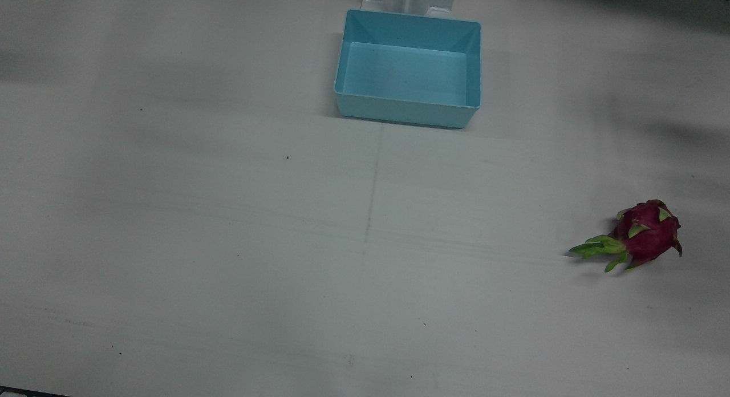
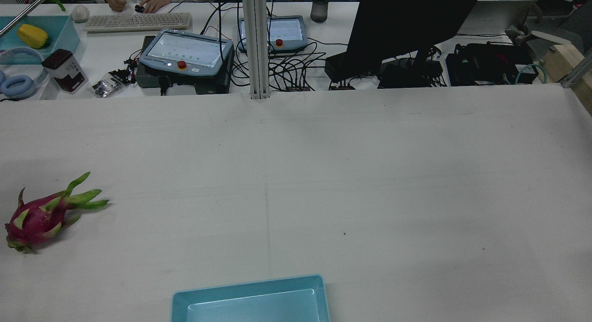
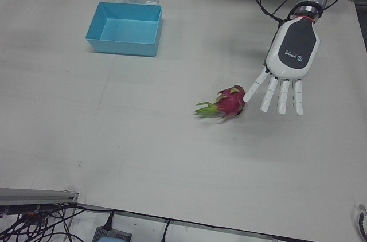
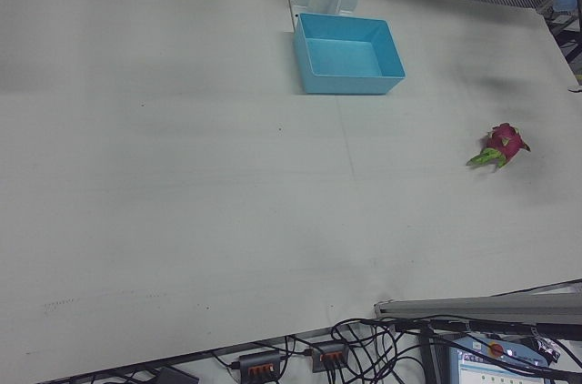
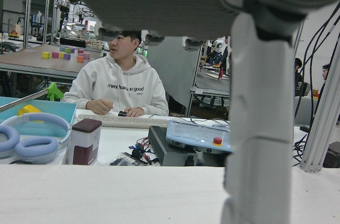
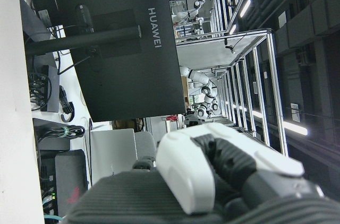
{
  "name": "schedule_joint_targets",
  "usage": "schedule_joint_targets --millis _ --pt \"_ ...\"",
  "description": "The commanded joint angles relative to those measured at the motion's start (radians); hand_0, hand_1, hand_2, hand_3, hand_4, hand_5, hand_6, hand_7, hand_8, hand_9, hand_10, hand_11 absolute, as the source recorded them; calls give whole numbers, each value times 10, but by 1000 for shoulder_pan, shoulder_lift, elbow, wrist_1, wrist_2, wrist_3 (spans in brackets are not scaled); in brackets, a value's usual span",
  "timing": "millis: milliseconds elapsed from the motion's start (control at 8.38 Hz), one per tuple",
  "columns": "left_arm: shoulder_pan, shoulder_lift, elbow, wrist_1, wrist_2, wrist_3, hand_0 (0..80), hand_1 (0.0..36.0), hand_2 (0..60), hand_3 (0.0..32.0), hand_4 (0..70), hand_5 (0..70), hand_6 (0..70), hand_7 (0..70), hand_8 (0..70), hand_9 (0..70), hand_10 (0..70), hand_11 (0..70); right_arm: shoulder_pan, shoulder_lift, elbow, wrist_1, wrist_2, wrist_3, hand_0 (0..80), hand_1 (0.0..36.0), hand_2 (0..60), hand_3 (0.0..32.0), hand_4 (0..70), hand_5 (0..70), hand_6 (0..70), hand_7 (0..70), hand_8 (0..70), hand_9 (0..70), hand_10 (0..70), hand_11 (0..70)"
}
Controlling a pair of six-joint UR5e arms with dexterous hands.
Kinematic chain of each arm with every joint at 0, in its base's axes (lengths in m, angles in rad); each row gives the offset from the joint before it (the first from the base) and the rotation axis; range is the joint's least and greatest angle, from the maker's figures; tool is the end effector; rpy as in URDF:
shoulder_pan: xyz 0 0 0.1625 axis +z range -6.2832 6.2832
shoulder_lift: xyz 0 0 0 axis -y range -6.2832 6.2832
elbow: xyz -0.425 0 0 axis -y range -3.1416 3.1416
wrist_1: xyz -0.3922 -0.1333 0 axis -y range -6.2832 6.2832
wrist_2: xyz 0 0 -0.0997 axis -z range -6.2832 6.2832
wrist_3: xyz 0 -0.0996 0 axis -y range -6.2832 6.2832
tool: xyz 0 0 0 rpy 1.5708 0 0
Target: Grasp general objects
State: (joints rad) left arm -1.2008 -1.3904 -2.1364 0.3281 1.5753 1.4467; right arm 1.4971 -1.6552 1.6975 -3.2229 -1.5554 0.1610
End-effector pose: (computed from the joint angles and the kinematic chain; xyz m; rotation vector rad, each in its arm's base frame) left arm 0.0180 -0.4138 0.5271 0.8820 1.4841 -0.9998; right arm 0.1012 -0.4603 0.6729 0.2322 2.1154 -2.2099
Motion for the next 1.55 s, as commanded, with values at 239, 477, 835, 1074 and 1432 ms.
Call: schedule_joint_targets --millis 239,477,835,1074,1432 --pt "18 10 30 -123 -40 147 568 216 0 288 28 0 0 0 0 0 0 0 0 0 1 0 0 0 0 0 0 0 0 0 0 0 0 0 0 0" --pt "27 10 48 -133 -49 202 569 223 23 262 33 0 0 0 0 0 0 0 0 0 1 0 0 0 0 0 0 0 0 0 0 0 0 0 0 0" --pt "20 10 85 -314 -142 213 531 195 26 254 24 0 0 0 0 0 0 0 0 0 1 0 0 0 0 0 0 0 0 0 0 0 0 0 0 0" --pt "18 16 79 -334 -138 296 520 189 38 266 11 0 0 0 0 0 0 0 0 0 1 0 0 0 0 0 0 0 0 0 0 0 0 0 0 0" --pt "21 94 76 -395 -86 323 532 199 30 320 0 0 0 0 0 0 0 0 0 0 1 0 0 0 0 0 0 0 0 0 0 0 0 0 0 0"
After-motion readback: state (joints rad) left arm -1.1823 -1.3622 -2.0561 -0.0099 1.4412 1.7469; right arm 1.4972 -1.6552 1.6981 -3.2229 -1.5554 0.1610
